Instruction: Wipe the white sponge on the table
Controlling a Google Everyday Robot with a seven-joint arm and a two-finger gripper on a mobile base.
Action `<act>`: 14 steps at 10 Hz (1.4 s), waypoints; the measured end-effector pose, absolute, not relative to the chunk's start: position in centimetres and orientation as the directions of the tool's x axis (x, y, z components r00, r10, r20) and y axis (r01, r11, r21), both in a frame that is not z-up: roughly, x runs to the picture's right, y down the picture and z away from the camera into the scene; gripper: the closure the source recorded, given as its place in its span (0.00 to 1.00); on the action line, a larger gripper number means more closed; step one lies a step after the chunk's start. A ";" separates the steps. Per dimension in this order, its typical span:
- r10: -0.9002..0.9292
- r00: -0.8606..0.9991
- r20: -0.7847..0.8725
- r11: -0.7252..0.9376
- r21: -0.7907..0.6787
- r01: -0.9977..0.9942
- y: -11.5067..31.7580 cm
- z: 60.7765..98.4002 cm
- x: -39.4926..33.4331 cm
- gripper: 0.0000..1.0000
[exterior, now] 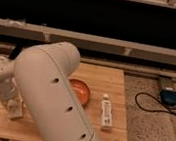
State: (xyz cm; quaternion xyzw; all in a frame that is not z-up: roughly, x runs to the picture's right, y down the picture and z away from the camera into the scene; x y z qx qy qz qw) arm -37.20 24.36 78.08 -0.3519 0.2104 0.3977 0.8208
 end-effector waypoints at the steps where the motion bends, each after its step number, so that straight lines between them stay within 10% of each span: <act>1: 0.491 0.612 -0.620 0.448 -0.424 -0.787 24.5 78.0 -37.6 1.00; 3: 0.406 0.686 -0.604 0.492 -0.489 -0.721 25.5 77.5 -38.3 0.95; 10: 0.315 0.724 -0.614 0.516 -0.529 -0.673 26.4 77.1 -38.1 0.28; 14: 0.431 0.608 -0.667 0.424 -0.445 -0.789 23.4 78.5 -31.9 0.26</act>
